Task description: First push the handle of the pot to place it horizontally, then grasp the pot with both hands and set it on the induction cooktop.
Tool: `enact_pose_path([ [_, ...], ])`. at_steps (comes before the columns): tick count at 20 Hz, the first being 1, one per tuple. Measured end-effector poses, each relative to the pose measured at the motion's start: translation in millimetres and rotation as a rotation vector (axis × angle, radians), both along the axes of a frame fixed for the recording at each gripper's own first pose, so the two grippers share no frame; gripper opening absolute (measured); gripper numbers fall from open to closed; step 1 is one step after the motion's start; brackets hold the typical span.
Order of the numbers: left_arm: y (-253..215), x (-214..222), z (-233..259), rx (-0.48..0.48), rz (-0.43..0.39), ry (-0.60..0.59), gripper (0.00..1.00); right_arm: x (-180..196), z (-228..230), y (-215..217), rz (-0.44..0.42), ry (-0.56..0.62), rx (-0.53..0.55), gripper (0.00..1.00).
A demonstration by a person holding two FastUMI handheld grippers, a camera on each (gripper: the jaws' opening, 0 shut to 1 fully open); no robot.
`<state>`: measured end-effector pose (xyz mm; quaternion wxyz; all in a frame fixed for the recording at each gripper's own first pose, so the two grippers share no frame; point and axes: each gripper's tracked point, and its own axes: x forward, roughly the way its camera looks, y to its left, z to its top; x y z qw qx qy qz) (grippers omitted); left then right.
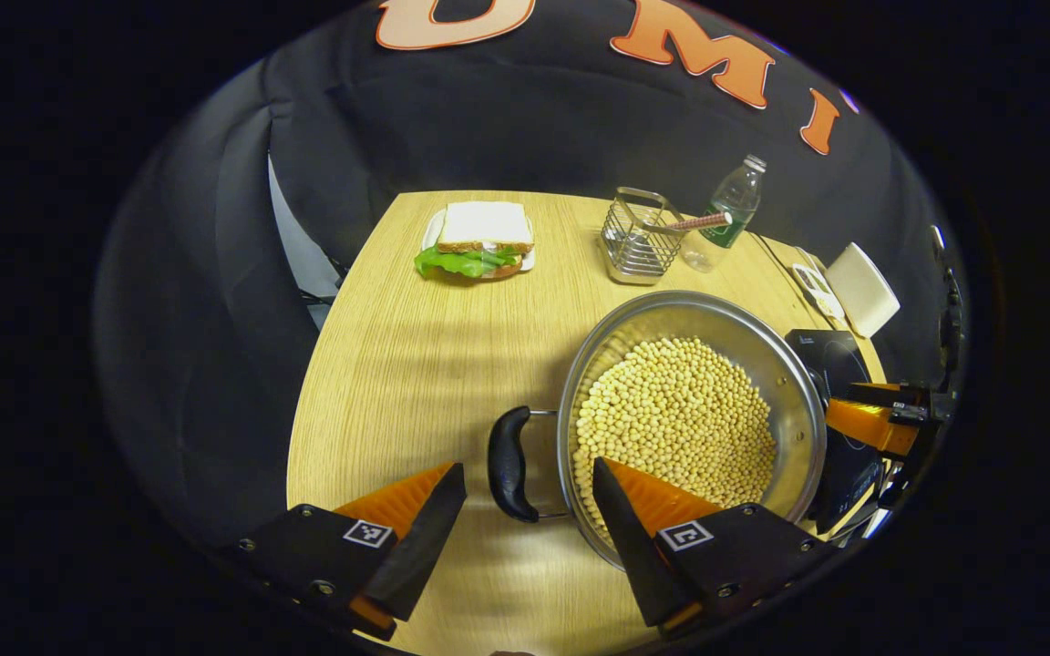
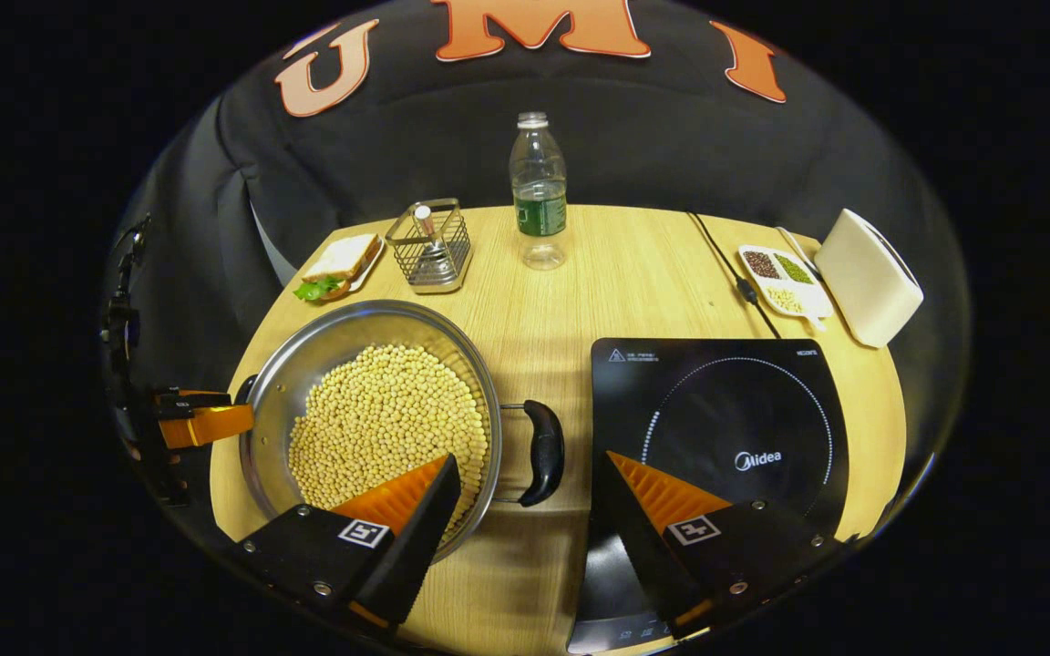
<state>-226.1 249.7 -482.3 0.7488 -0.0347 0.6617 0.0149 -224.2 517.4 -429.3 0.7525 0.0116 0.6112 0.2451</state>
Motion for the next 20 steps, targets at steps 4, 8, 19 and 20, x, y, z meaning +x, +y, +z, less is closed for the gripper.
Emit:
enact_pose_path([
  [4, 8.9, 2.0, -14.7, 0.050, 0.013, -0.011, 0.90, 2.1, -14.0, 8.9, 0.008, 0.027, 0.002, 0.95],
  [8, 6.3, -2.9, -28.9, 0.037, 0.017, 0.015, 0.91, 4.2, -25.4, 13.1, 0.006, 0.045, 0.002, 0.95],
  [19, -2.6, 4.5, -45.0, 0.031, 0.012, 0.000, 0.62, -6.9, -49.3, 26.5, 0.017, 0.083, -0.017, 0.84],
  [20, -4.0, 2.3, -49.2, 0.033, 0.013, -0.002, 0.61, -4.9, -48.7, 25.4, 0.017, 0.065, -0.023, 0.82],
])
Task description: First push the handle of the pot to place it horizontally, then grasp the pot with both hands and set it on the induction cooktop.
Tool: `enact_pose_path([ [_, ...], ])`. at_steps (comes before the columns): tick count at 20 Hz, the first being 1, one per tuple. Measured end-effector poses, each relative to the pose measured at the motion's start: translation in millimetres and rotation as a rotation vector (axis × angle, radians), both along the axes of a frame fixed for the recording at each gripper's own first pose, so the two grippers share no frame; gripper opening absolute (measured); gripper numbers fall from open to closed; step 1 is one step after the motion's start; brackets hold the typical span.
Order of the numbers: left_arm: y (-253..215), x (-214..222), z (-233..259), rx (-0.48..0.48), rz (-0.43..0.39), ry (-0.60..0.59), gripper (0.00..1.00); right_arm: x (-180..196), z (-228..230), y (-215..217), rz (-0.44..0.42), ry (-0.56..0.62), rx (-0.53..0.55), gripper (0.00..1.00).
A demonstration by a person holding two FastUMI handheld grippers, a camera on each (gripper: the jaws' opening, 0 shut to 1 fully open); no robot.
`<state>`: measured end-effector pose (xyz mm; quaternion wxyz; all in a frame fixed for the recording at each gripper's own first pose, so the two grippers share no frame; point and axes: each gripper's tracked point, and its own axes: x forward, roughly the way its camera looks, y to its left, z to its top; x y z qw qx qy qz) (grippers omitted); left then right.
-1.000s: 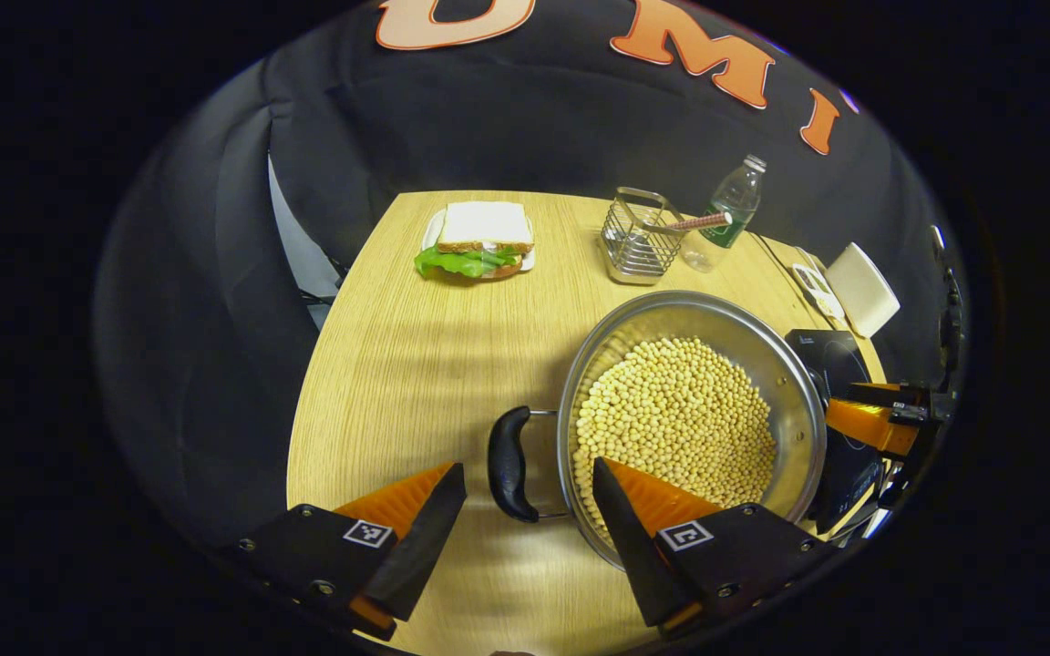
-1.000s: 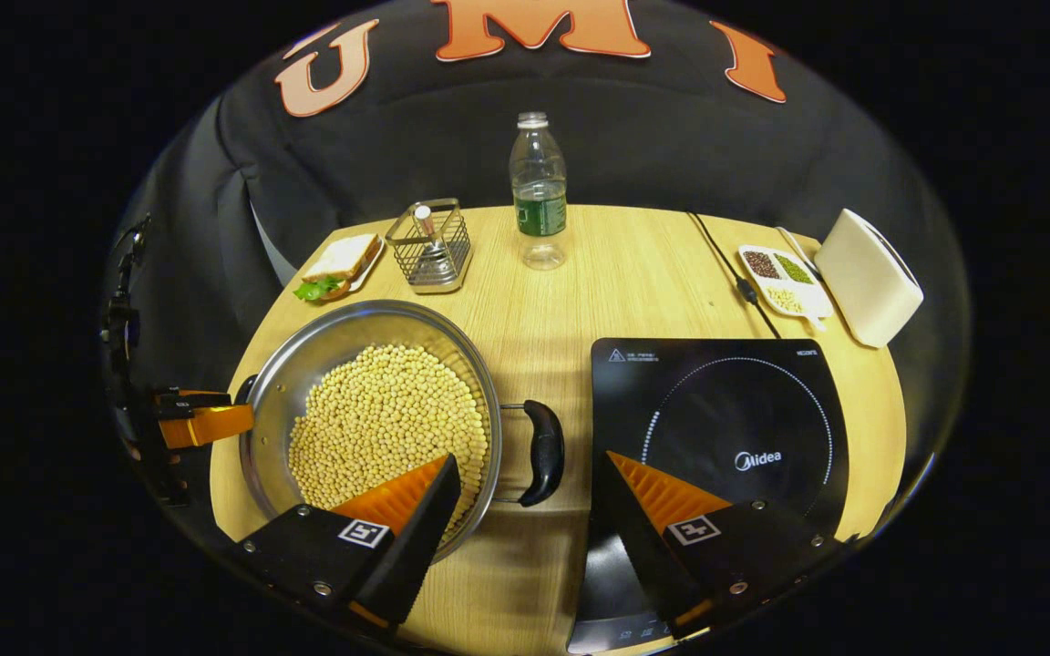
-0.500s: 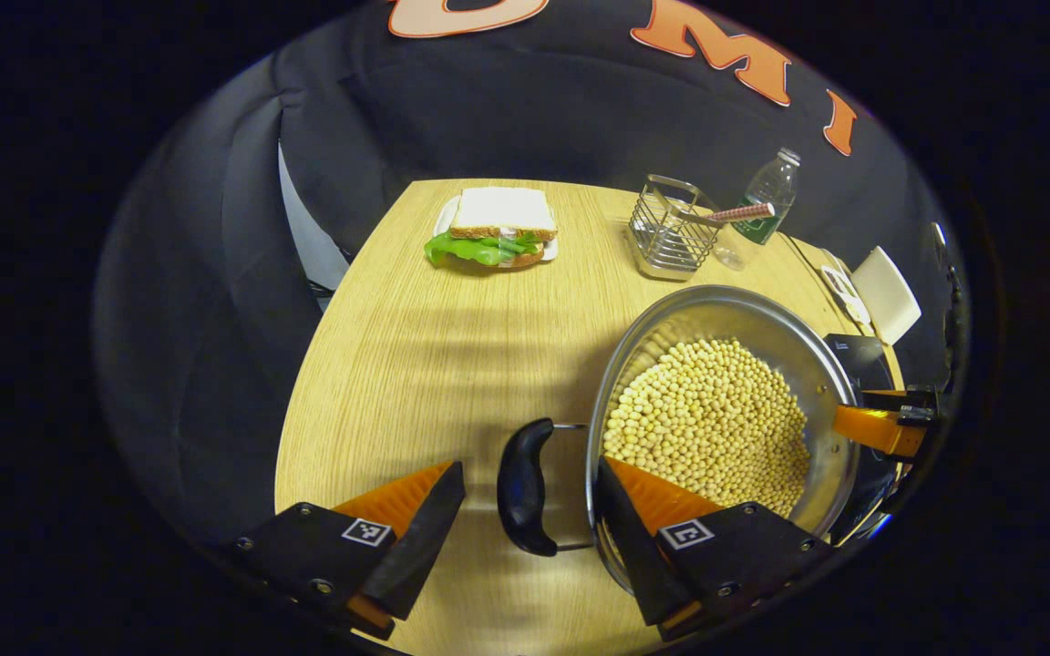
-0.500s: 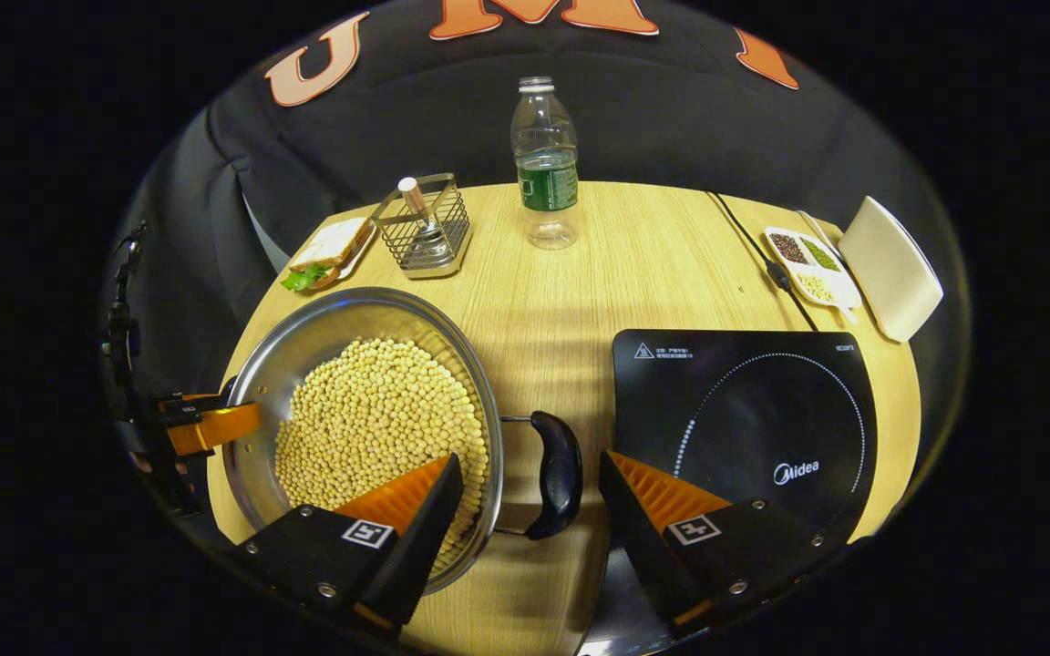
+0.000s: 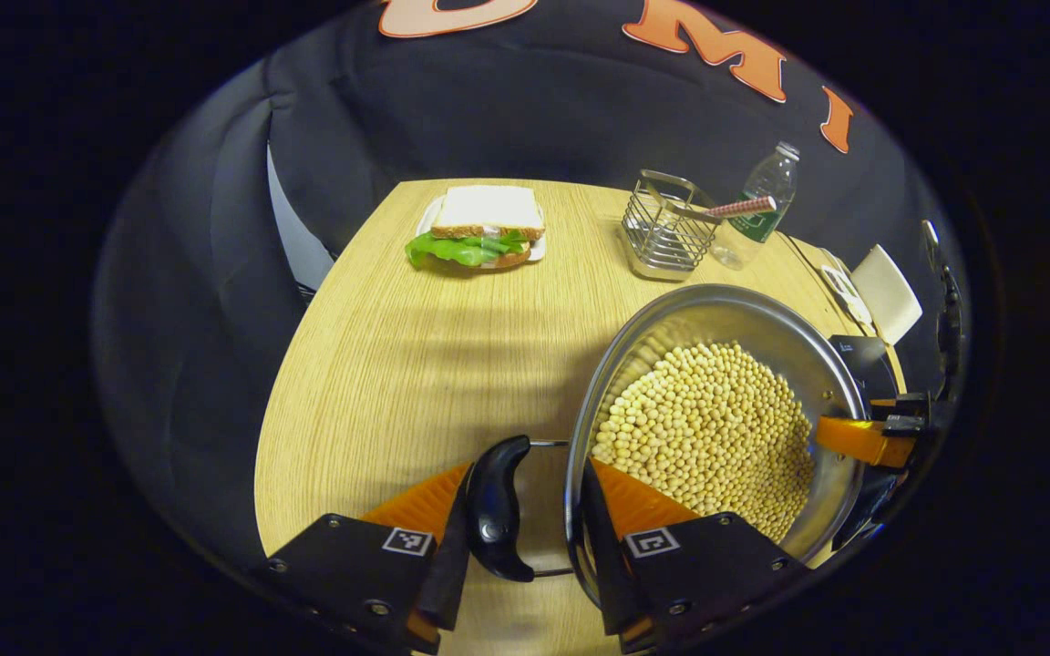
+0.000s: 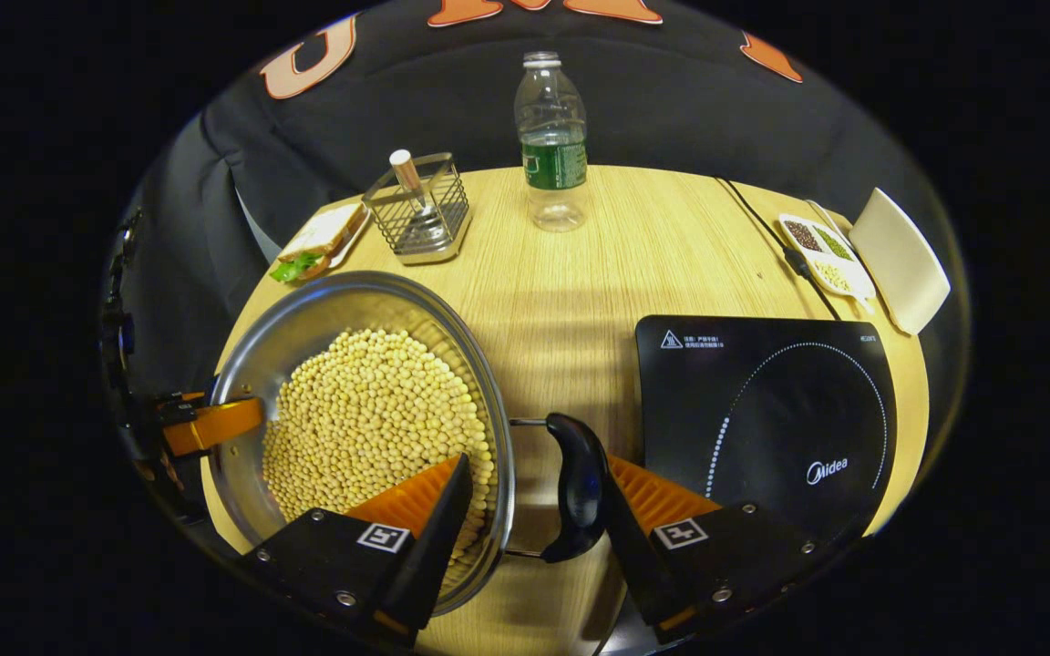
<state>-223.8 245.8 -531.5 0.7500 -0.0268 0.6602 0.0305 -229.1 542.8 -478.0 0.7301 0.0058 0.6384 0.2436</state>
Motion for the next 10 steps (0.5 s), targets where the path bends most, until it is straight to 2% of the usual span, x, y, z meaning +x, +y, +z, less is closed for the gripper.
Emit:
enact_pose_path([
  [1, 0.0, 1.2, -0.5, -0.002, 0.006, -0.002, 0.65, -0.2, -3.0, 0.3, 0.001, 0.002, -0.005, 0.75],
  [2, -0.4, -0.9, -0.1, -0.003, 0.003, -0.001, 0.64, 1.4, -2.5, -1.2, -0.002, -0.007, -0.009, 0.78],
  [3, 0.0, -0.6, 0.1, 0.001, 0.010, -0.002, 0.64, 1.6, -4.7, -3.9, -0.005, -0.010, -0.019, 0.75],
  [4, 0.1, -1.3, -0.9, 0.008, 0.010, 0.003, 0.58, 4.1, -5.5, -3.1, -0.009, -0.012, -0.014, 0.73],
  [5, 0.6, -2.3, -0.9, 0.013, 0.010, 0.005, 0.61, 2.1, -4.2, -3.7, -0.007, -0.011, -0.013, 0.67],
  [10, -0.4, -7.3, -2.0, -0.006, 0.004, 0.013, 0.62, 1.5, -4.0, -4.0, -0.009, -0.017, -0.012, 0.65],
])
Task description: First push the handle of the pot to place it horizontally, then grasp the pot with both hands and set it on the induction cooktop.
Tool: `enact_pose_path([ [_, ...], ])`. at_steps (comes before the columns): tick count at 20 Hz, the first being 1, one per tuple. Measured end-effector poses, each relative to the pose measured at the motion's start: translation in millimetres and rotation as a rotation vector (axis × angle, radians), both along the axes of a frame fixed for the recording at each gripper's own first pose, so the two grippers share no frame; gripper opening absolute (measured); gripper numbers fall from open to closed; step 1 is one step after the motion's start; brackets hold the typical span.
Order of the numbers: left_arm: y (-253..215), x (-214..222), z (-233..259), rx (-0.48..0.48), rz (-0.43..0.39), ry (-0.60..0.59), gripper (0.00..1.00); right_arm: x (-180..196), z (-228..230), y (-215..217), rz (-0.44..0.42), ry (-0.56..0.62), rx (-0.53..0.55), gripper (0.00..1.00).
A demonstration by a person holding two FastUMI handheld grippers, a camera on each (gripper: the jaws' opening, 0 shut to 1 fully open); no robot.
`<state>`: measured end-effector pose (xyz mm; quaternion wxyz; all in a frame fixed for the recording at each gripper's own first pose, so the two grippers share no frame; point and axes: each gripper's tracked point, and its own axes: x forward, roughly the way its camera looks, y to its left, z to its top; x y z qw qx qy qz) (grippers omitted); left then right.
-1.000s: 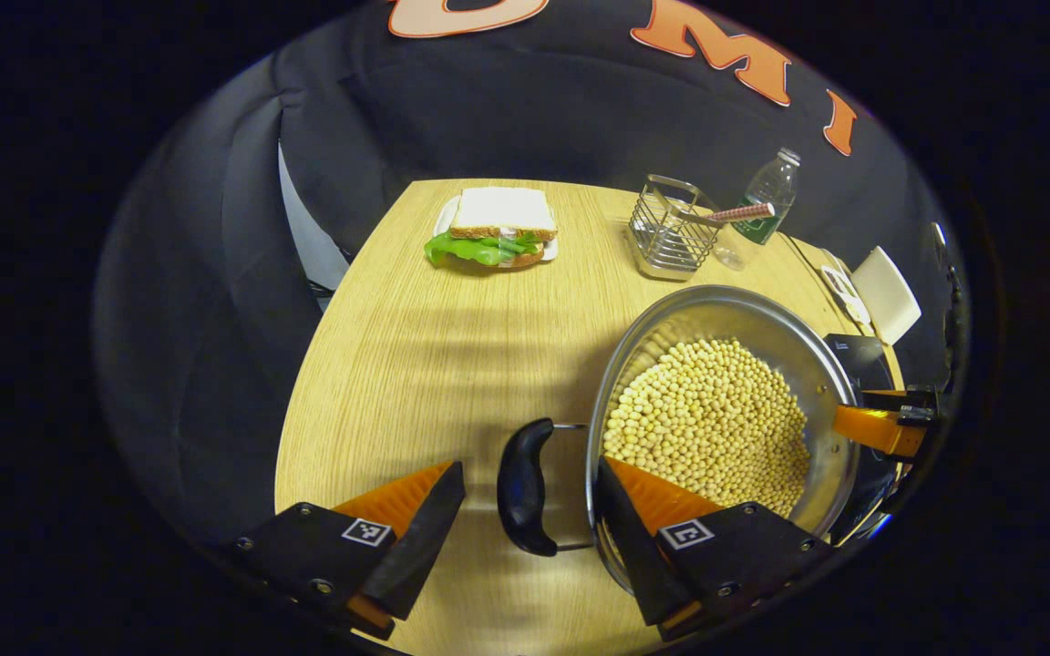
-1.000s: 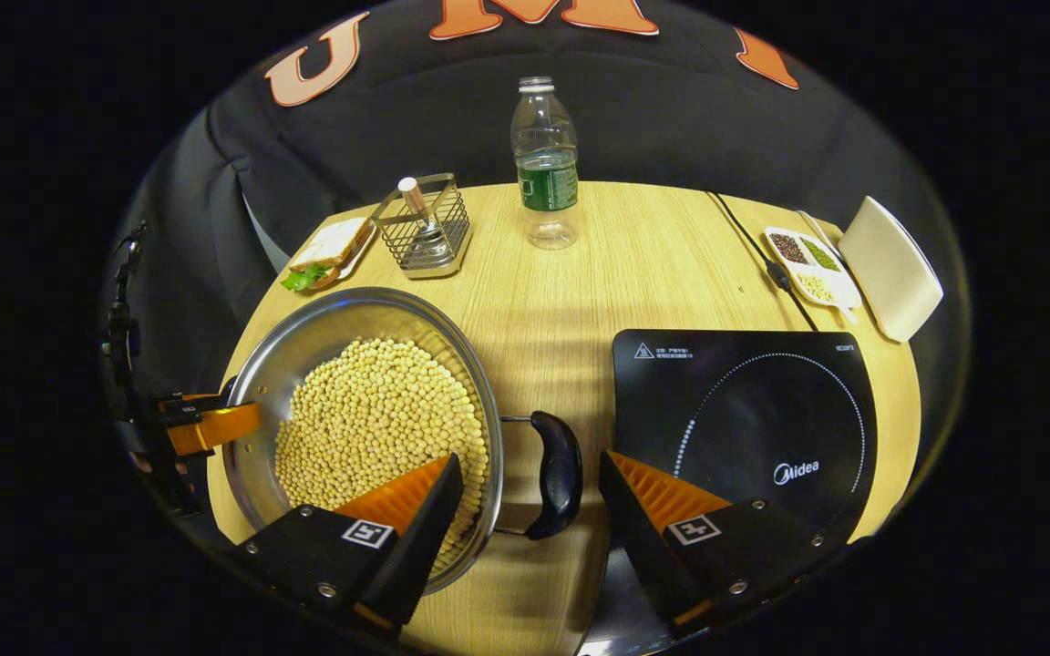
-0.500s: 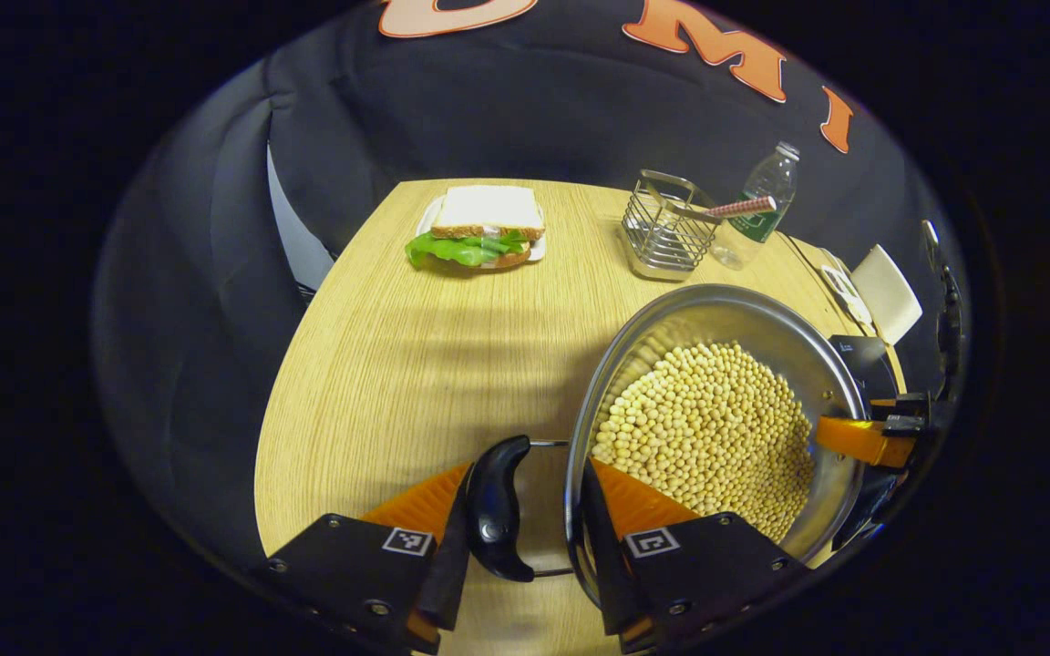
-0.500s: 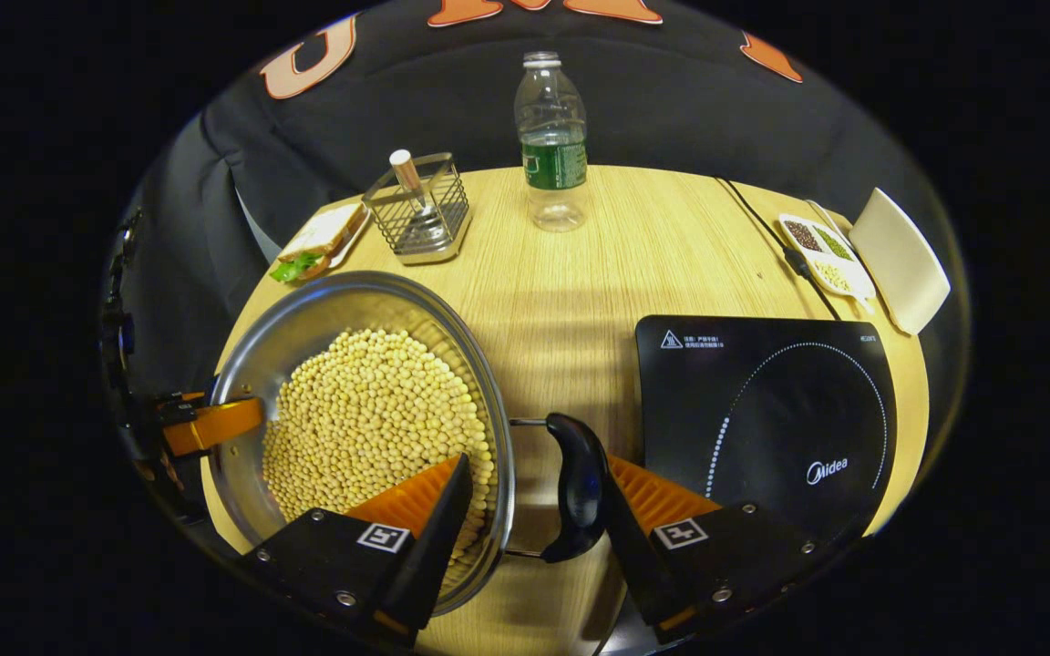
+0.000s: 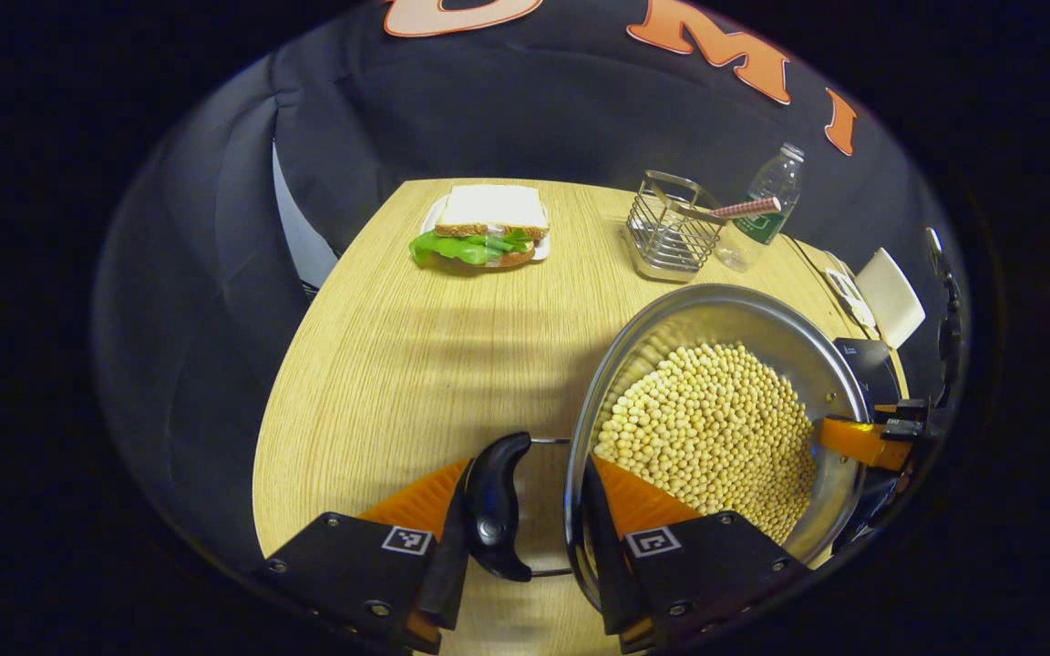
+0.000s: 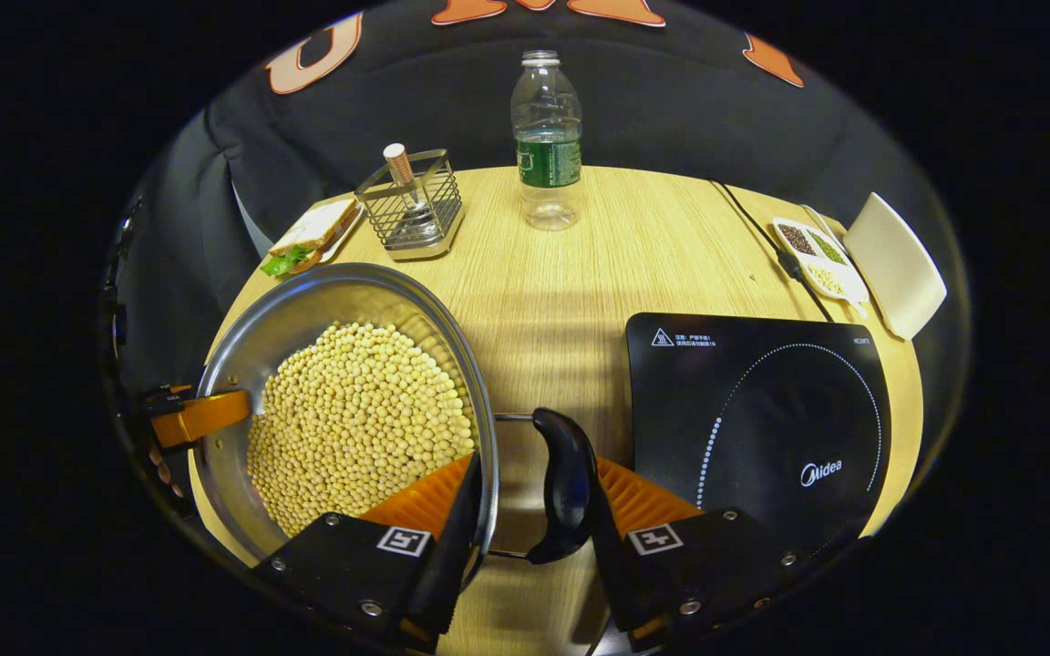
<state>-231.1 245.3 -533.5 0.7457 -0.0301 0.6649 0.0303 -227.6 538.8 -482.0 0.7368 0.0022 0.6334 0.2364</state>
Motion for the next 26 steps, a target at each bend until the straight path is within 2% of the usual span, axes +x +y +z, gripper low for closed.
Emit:
enact_pose_path([
  [5, 2.9, 3.7, -5.0, 0.055, -0.018, -0.035, 0.65, 0.0, 1.0, -1.1, -0.016, 0.005, -0.004, 0.62],
  [6, 2.3, 8.1, -1.2, 0.063, -0.017, -0.040, 0.63, 0.1, 1.5, -1.0, -0.029, 0.015, -0.008, 0.62],
  [10, -1.2, 10.2, -5.2, 0.102, -0.036, -0.053, 0.65, -0.3, 4.5, -0.9, -0.033, 0.027, -0.022, 0.54],
  [11, -2.0, 12.3, -3.9, 0.104, -0.037, -0.059, 0.61, 0.6, 5.0, 1.8, -0.032, 0.028, -0.020, 0.54],
  [13, 1.7, 21.3, -4.4, 0.112, -0.043, -0.078, 0.61, -0.2, 4.4, 1.5, -0.043, 0.027, -0.008, 0.53],
  [15, 6.0, 29.3, 8.7, 0.129, -0.073, -0.117, 0.64, 2.2, 8.4, -4.2, -0.070, 0.011, 0.008, 0.53],
  [16, 6.4, 29.8, 11.8, 0.138, -0.091, -0.141, 0.61, 6.0, 11.8, -9.1, -0.087, -0.001, 0.018, 0.53],
  [18, 9.8, 34.8, 18.5, 0.151, -0.123, -0.196, 0.60, 10.5, 15.7, -17.7, -0.116, -0.032, 0.034, 0.53],
  [19, 11.1, 38.0, 22.4, 0.155, -0.131, -0.219, 0.60, 12.0, 17.8, -23.4, -0.127, -0.046, 0.041, 0.48],
  [20, 9.0, 32.4, 16.2, 0.155, -0.134, -0.235, 0.60, 15.1, 20.3, -28.1, -0.137, -0.058, 0.049, 0.53],
  [22, 7.4, 29.5, 9.4, 0.158, -0.138, -0.260, 0.60, 20.2, 24.0, -33.8, -0.148, -0.082, 0.060, 0.53],
  [23, 7.7, 28.8, 10.1, 0.162, -0.140, -0.273, 0.60, 21.8, 26.3, -38.2, -0.152, -0.089, 0.063, 0.48],
  [24, 7.2, 29.0, 10.1, 0.162, -0.140, -0.283, 0.60, 23.9, 28.0, -41.0, -0.155, -0.096, 0.064, 0.52],
  [26, 7.3, 26.4, 9.5, 0.149, -0.111, -0.296, 0.60, 26.6, 30.4, -43.9, -0.152, -0.127, 0.069, 0.52],
])
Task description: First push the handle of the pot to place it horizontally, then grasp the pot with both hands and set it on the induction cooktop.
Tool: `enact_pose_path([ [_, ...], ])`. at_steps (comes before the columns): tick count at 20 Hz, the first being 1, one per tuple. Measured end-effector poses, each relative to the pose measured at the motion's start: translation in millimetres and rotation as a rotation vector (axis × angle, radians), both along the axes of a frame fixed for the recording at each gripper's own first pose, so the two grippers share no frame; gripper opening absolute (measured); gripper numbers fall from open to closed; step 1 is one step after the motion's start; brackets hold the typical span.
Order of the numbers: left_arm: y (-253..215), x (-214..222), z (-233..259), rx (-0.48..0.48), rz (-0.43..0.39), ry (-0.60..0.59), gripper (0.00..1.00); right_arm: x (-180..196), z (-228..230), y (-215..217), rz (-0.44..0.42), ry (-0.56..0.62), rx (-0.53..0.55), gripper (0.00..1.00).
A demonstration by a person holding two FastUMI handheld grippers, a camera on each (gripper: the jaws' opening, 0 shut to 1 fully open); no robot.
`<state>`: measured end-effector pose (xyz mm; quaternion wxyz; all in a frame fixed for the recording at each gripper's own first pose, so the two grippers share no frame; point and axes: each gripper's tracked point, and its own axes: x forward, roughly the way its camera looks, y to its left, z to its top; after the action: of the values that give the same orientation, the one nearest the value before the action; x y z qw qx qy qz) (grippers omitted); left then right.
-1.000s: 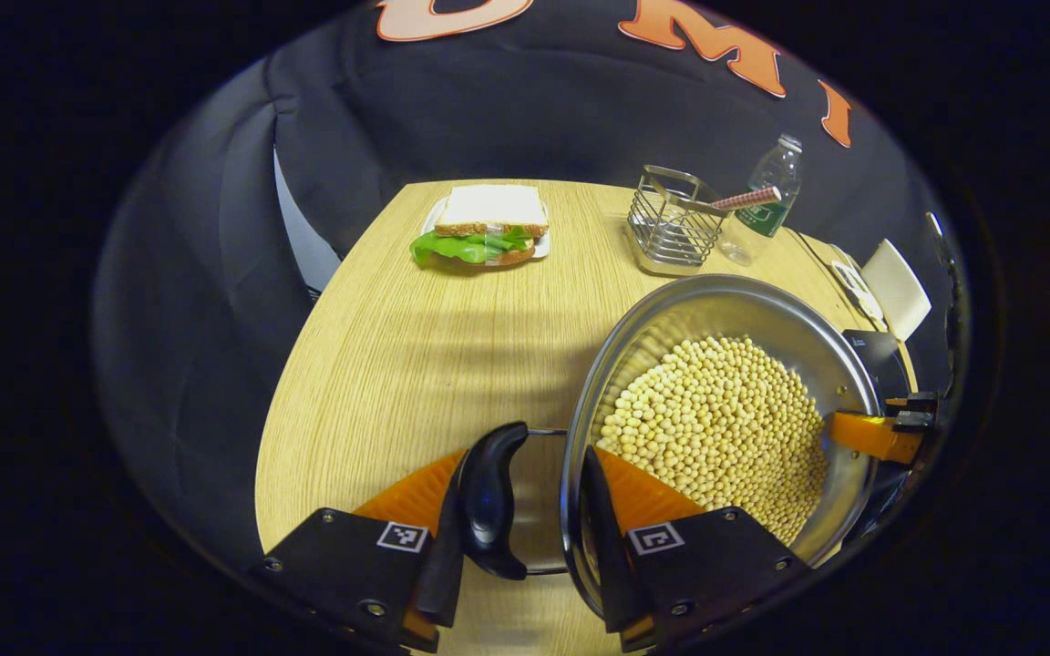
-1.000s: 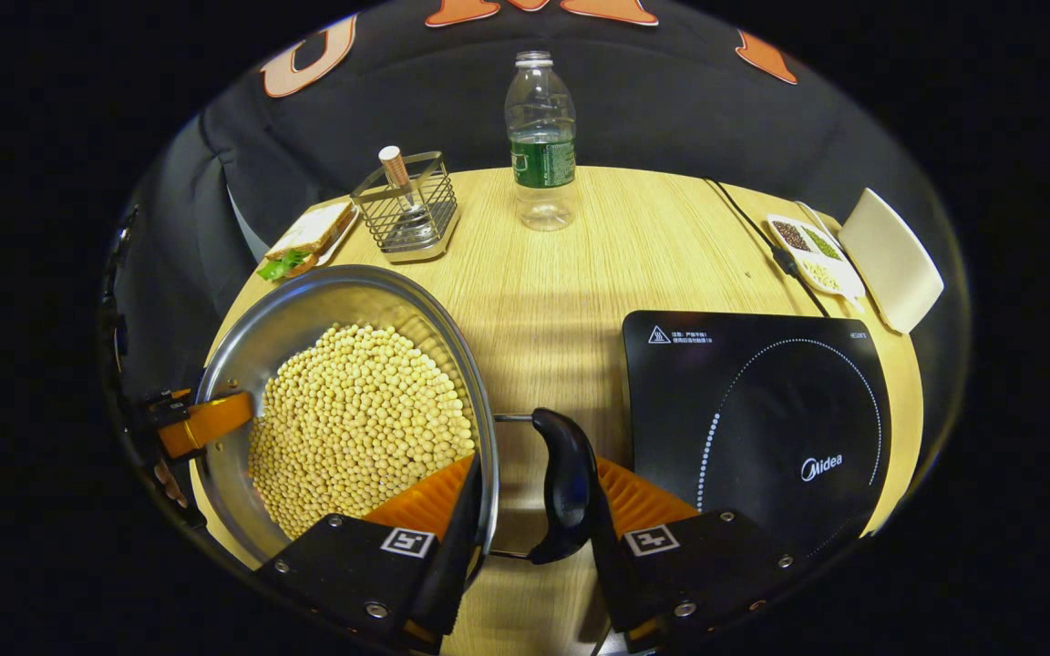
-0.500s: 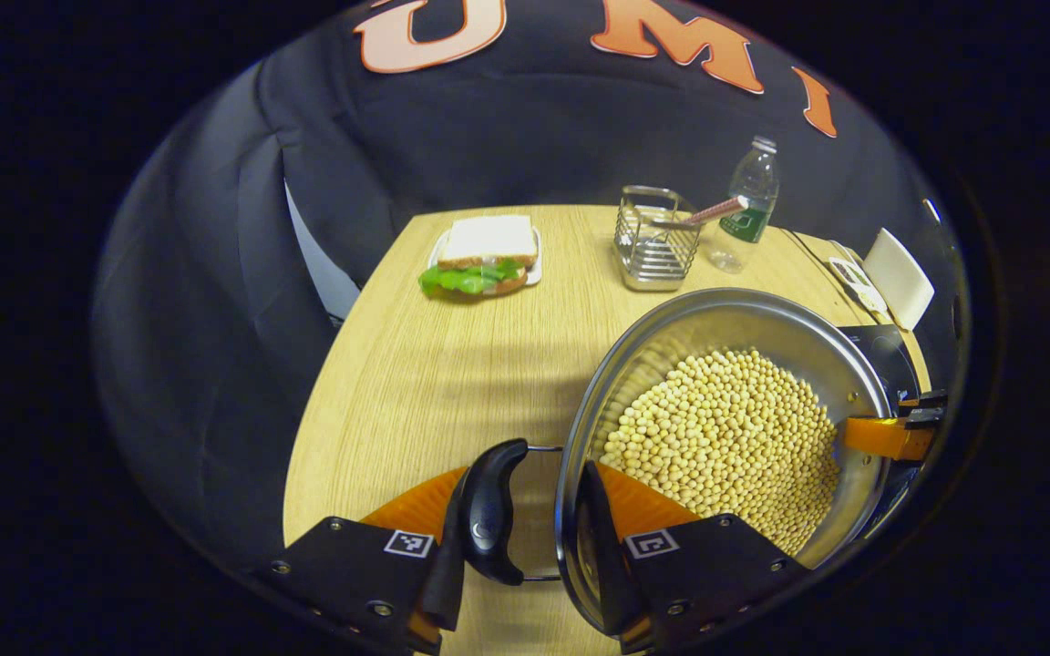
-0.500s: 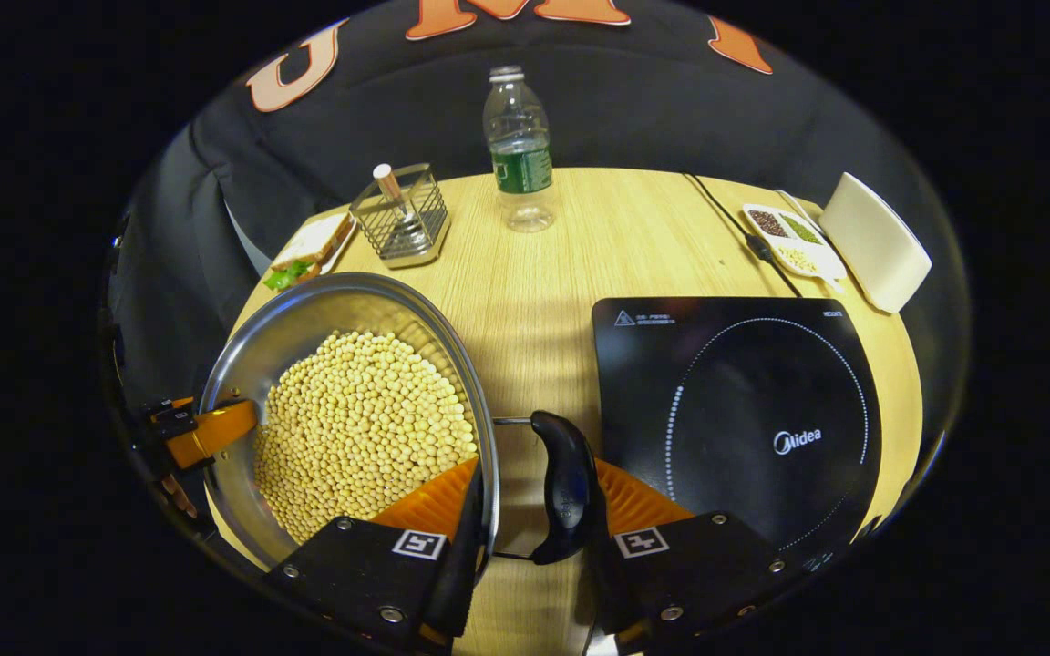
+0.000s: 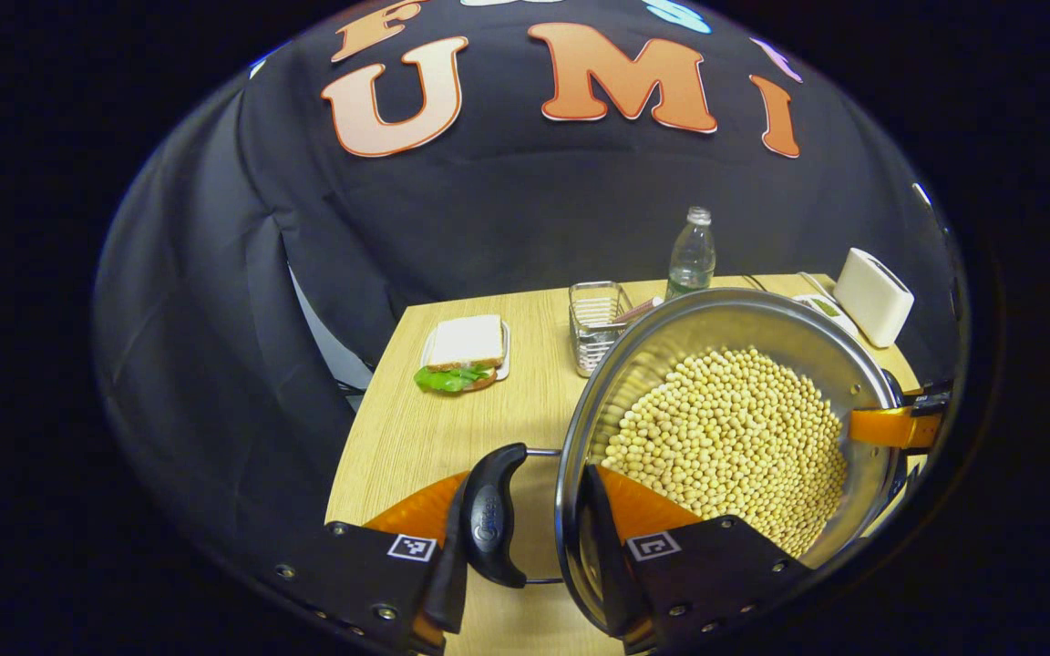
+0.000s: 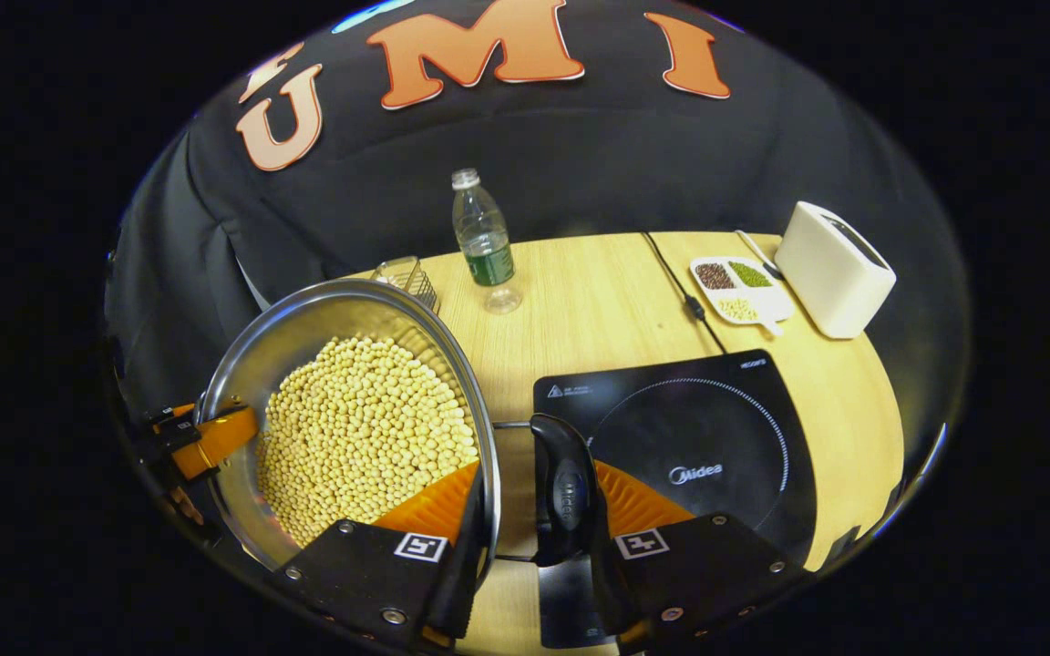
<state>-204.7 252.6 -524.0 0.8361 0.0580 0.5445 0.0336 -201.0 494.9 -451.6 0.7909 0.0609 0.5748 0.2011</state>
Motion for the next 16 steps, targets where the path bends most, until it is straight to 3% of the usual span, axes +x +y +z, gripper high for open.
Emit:
enact_pose_path([
  [5, 0.4, 0.4, 0.0, 0.003, -0.008, -0.026, 0.60, -3.8, -3.6, 3.8, -0.014, -0.029, 0.007, 0.53],
  [6, 1.2, 0.1, -0.3, 0.002, -0.011, -0.029, 0.60, -2.9, -3.7, 5.6, -0.019, -0.034, 0.004, 0.48],
  [7, 1.5, 1.1, -1.7, -0.001, -0.012, -0.033, 0.60, -3.4, -3.0, 5.2, -0.020, -0.044, 0.000, 0.52],
  [16, 0.9, 1.2, -3.4, -0.022, -0.032, -0.042, 0.60, -4.6, -2.8, 7.7, -0.048, -0.062, -0.020, 0.52],
])
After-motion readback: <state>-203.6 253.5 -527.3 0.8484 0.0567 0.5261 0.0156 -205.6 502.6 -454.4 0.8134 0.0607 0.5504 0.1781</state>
